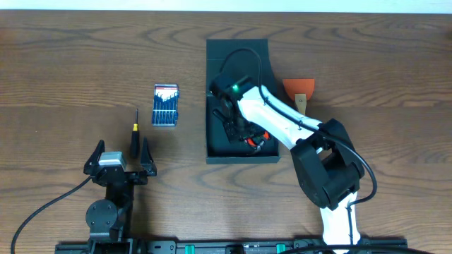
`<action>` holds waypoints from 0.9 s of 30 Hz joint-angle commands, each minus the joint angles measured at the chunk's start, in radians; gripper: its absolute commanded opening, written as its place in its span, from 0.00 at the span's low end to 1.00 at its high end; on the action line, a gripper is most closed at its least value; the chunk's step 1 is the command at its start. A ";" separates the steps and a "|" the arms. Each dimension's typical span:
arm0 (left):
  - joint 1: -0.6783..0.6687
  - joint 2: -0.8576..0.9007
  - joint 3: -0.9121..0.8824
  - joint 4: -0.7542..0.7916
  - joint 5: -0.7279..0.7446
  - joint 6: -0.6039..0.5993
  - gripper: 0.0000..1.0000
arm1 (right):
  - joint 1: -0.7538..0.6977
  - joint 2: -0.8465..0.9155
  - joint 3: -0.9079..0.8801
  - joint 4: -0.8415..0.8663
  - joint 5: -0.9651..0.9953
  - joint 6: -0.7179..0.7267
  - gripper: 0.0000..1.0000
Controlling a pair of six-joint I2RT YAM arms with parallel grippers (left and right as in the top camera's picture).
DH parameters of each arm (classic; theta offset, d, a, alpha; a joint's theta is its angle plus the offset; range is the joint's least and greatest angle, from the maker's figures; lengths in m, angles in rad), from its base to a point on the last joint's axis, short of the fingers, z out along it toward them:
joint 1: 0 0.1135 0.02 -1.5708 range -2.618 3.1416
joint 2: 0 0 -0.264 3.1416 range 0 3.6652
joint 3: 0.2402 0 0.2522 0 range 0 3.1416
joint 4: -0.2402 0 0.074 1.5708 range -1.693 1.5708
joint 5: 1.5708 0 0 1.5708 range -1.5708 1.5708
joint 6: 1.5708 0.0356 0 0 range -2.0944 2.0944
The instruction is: Pack container
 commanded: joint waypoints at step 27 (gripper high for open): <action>-0.004 -0.006 -0.009 0.004 0.003 0.009 0.99 | -0.592 0.002 0.610 -0.454 0.081 -0.050 0.99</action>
